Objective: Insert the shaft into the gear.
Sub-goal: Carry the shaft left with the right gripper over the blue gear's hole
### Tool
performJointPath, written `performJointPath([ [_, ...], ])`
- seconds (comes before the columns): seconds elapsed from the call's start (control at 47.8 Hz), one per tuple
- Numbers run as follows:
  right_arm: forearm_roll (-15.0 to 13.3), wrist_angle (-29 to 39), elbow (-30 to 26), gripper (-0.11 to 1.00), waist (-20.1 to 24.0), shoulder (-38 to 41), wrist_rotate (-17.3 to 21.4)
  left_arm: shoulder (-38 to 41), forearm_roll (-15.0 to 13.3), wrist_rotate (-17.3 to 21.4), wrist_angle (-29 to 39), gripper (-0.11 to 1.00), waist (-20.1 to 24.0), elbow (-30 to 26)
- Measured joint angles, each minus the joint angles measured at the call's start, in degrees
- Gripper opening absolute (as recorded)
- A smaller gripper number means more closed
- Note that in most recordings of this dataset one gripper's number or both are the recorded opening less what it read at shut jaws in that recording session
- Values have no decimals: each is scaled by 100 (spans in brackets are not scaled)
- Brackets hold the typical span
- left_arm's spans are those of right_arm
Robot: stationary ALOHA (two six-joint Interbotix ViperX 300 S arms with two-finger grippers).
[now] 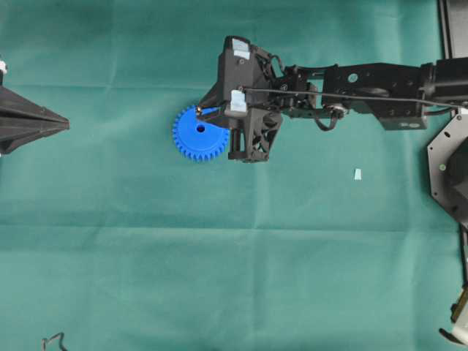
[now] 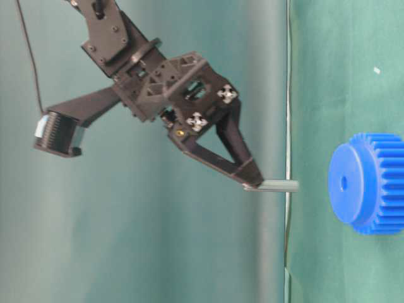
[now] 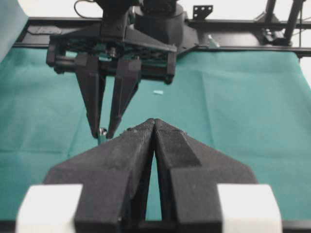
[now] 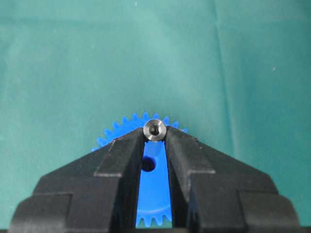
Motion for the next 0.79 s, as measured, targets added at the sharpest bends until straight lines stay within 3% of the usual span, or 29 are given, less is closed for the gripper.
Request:
performJointPath([
  [0.397, 53, -352, 9, 17, 0, 615, 18, 0, 0, 0, -9, 0, 9, 0],
  [0.794, 62, -404, 9, 17, 9, 659, 18, 0, 0, 0, 0, 0, 0, 0],
])
